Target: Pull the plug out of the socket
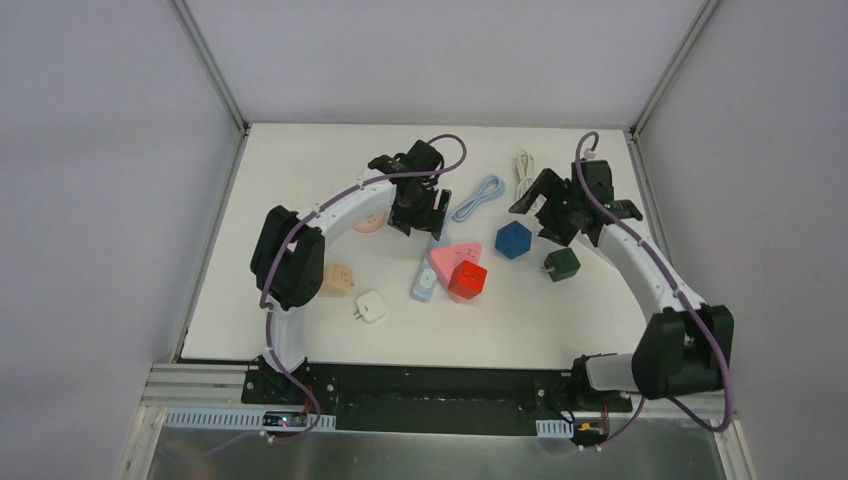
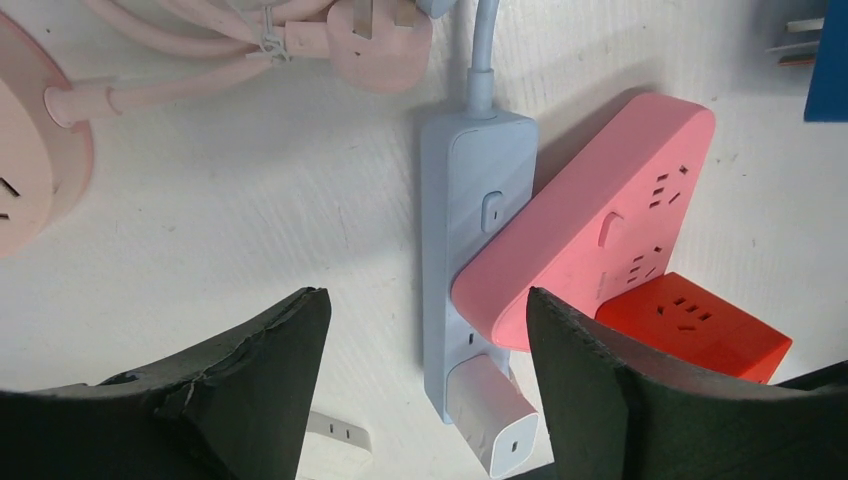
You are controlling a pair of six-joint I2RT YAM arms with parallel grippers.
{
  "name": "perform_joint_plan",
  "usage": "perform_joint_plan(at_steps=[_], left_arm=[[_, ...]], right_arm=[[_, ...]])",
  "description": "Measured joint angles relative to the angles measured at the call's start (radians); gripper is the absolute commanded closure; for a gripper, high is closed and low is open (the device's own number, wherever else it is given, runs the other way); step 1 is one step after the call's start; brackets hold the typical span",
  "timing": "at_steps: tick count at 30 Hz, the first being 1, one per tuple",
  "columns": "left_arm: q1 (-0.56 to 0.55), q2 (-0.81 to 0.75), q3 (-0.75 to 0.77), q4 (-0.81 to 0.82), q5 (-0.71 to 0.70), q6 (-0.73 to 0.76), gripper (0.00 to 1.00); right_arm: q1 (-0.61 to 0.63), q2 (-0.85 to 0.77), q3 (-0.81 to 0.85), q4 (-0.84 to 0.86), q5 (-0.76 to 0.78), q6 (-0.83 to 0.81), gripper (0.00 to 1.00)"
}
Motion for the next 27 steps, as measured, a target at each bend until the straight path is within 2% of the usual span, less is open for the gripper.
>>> perform_joint_plan(at_steps=[6,12,17,21,27], left_arm=[[0.000,-0.026,-0.042,0.075,0.001,-0.024,0.27],[0.000,-0.036,-0.083,0.126,0.008,-0.033,0.27],[0.000,-0.036,-0.098,0.137,0.024,-0.044,0.27],[0.000,-0.036,-0.116,0.143,0.035,-0.044,0.27],[0.000,-0.037,-0.146,0.143,0.055,-0.043,0.27]], right_arm=[[0.111,-0.216,-0.112,-0.016,0.034,0.009,0.04],[0.315,-0.281,-0.209,-0.028,0.100,0.066,0.04],[0.487,-0.260,-0.220,-0.016,0.150,0.103,0.04],[0.607,-0.153,-0.190,-0.019,0.192,0.118,0.04],[0.683,-0.005,-0.119,-0.055,0.294,0.171,0.04]])
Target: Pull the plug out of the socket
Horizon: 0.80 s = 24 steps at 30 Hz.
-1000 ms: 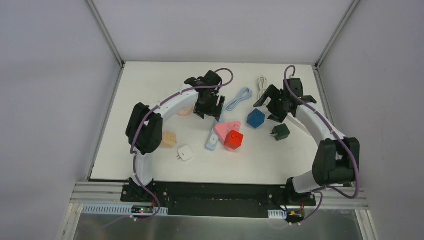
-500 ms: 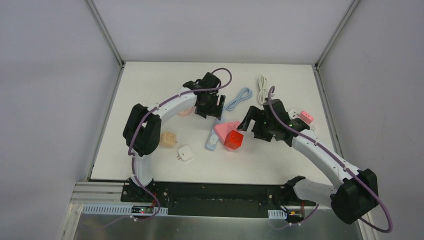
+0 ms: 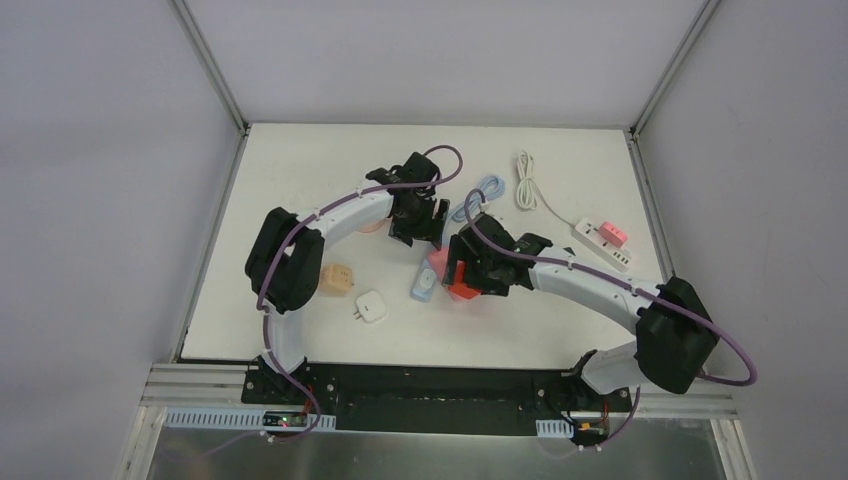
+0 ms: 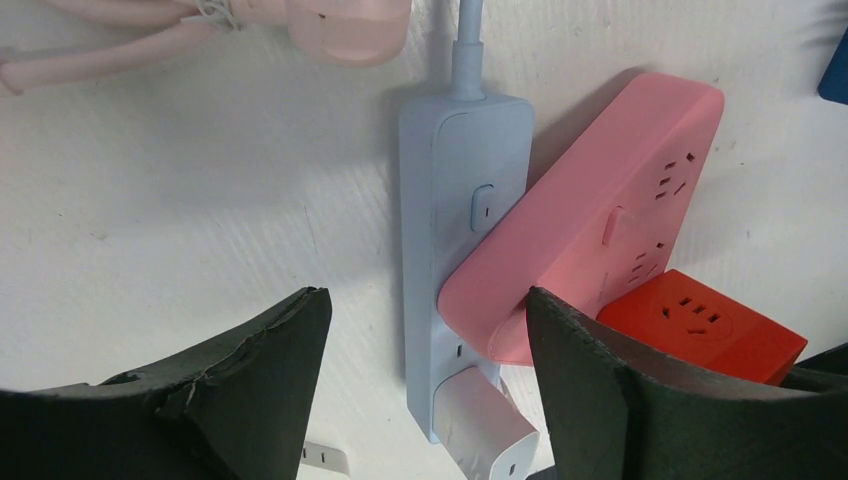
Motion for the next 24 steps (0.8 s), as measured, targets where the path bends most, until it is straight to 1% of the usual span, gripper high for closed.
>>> perform_joint_plan(at_steps=[7,9,10,11,12,13,15,17,18,20,24], left_arm=[[0.000,-0.010,-0.018,0.003,0.039,0.017,0.27],[0.000,-0.010,-0.016,-0.003,0.058,0.024,0.27],[0.000,-0.009,-0.015,-0.010,0.067,0.026,0.27],[0.000,-0.009,-0.015,-0.015,0.076,0.028,0.27],[0.000,-0.009,-0.014,-0.021,0.082,0.031,0.27],[0.000,-0.009,-0.014,-0.024,0.085,0.033,0.27],[0.000,-0.009,-0.014,-0.029,0.096,0.035,0.27],[0.000,-0.009,-0.014,-0.031,0.107,0.037,0.27],[0.000,-0.009,-0.014,-0.031,0.111,0.038,0.28],[0.000,-0.009,-0.014,-0.032,0.119,0.037,0.29],[0.000,-0.009,-0.014,-0.034,0.132,0.037,0.31]], right_arm=[[0.006,0.012,0.006,-0.006,0.080,0.054,0.03],[0.005,0.013,0.006,0.007,0.089,0.059,0.09],[0.003,0.014,0.007,0.013,0.092,0.062,0.14],[0.000,0.018,0.010,0.015,0.092,0.065,0.21],[-0.002,0.029,0.019,0.013,0.093,0.071,0.31],[-0.004,0.040,0.025,0.014,0.094,0.074,0.37],[-0.008,0.069,0.034,0.021,0.097,0.094,0.47],[-0.011,0.074,0.037,0.036,0.106,0.100,0.52],[-0.012,0.074,0.036,0.044,0.109,0.091,0.53],[-0.018,0.074,0.034,0.060,0.111,0.064,0.54],[-0.052,0.074,0.032,0.104,0.088,-0.047,0.54]])
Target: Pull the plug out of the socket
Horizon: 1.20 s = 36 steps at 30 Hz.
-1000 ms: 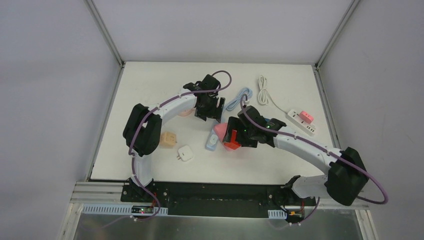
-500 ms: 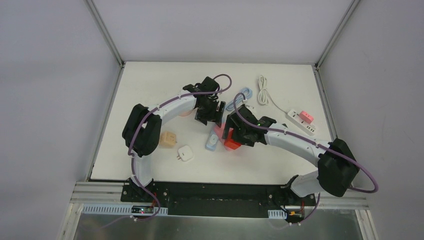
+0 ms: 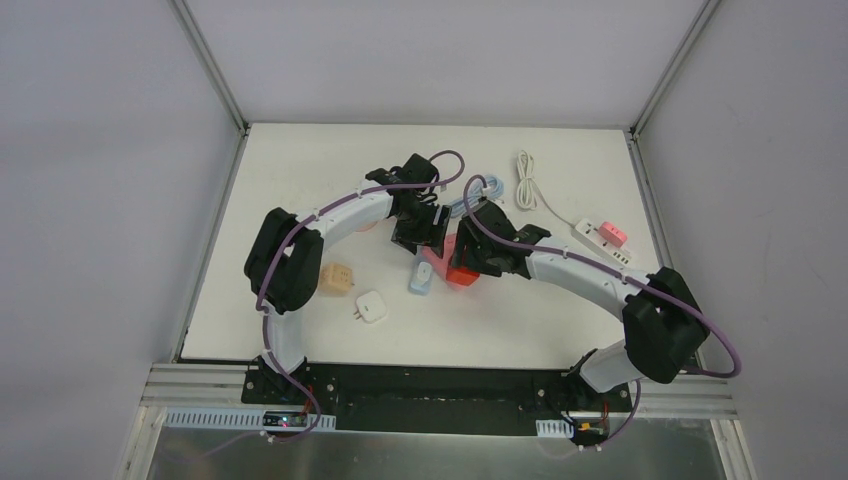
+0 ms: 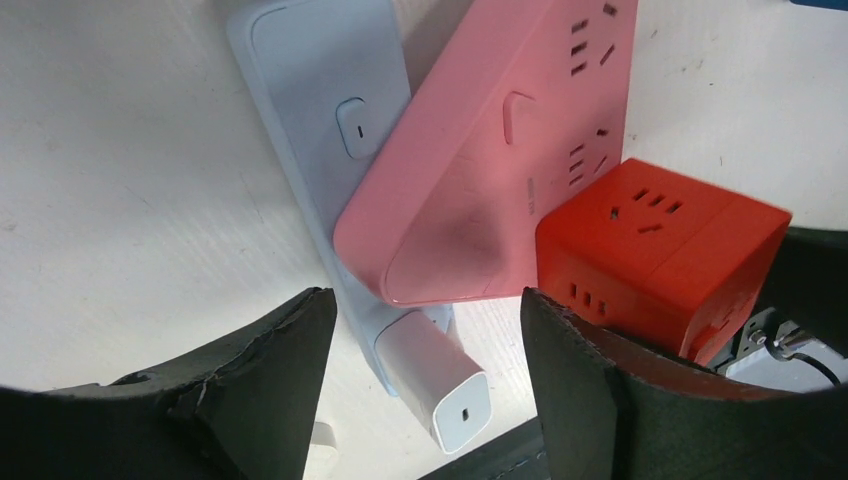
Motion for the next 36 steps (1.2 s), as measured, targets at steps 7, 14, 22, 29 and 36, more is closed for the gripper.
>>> perform_joint_plan(at_steps=[7,14,22,29,36], left_arm=[[0.000,0.007,0.004,-0.012,-0.020,-0.008,0.32],[0.014,0.047,0.033,-0.012,-0.010,-0.053,0.32],[0.041,0.057,0.033,0.058,0.055,-0.145,0.32],[0.051,0.100,0.033,0.074,0.060,-0.190,0.35],[0.058,0.101,0.032,0.071,0.060,-0.209,0.50]], right_arm=[[-0.091,0.002,0.002,0.033,-0.078,-0.143,0.22],[-0.111,0.003,0.019,0.031,-0.102,-0.141,0.12],[-0.113,0.003,0.011,0.019,-0.120,-0.091,0.31],[-0.116,0.034,0.035,-0.029,-0.123,-0.058,0.53],[-0.116,0.041,0.051,-0.048,-0.126,-0.057,0.94]])
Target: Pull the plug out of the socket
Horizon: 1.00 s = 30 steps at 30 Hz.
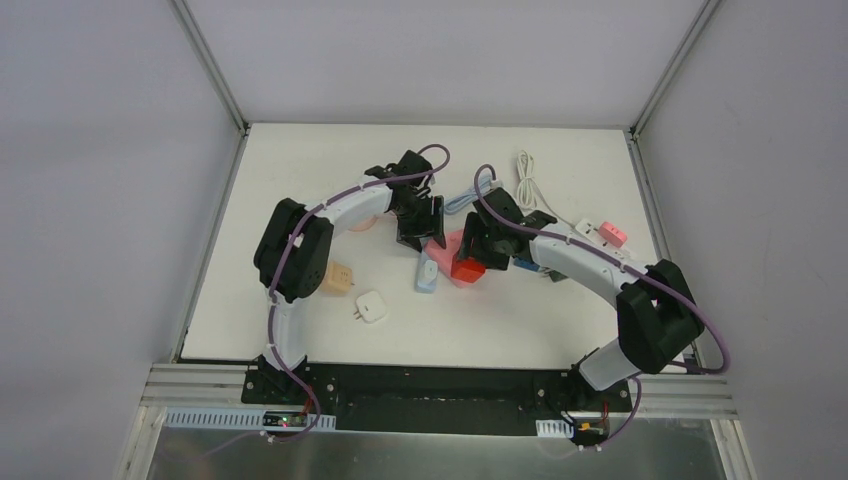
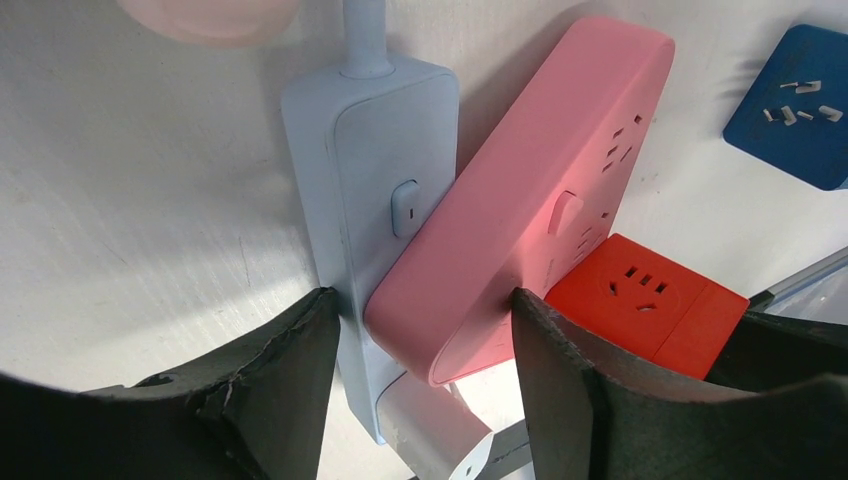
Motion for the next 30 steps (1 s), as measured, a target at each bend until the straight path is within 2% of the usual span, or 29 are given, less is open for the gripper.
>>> perform_joint_plan(at_steps=[1,4,7,9,14,16,22,23,30], left_arm=[[0.001,0.000,-0.002,0.002,-0.001,0.000,0.51],[0.002,-0.006,-0.015,0.008,-0.003,0.000,0.52],[0.002,-0.014,-0.029,0.016,-0.004,0.000,0.52],[0.002,-0.017,-0.034,0.021,-0.005,0.000,0.52],[0.002,-0.020,-0.039,0.026,-0.011,0.000,0.52],[0.002,-0.019,-0.039,0.025,-0.013,0.000,0.52],[0.002,-0.019,-0.040,0.025,-0.013,0.001,0.55],[0.002,-0.019,-0.040,0.025,-0.013,0.001,0.56],[0.002,-0.019,-0.045,0.022,-0.011,0.001,0.58]], right_arm=[[0.000,0.003,0.005,-0.005,-0.002,-0.001,0.91],[-0.006,0.018,0.026,-0.029,-0.021,-0.002,0.59],[-0.013,0.039,0.049,-0.055,-0.037,-0.002,0.37],[-0.015,0.044,0.055,-0.063,-0.040,-0.001,0.32],[-0.013,0.084,0.055,-0.049,-0.051,0.019,0.31],[-0.012,0.101,0.055,-0.047,-0.057,0.025,0.37],[-0.011,0.109,0.055,-0.053,-0.063,0.027,0.93],[-0.011,0.109,0.055,-0.053,-0.063,0.028,1.00],[-0.016,0.097,0.056,-0.067,-0.077,0.024,1.00]])
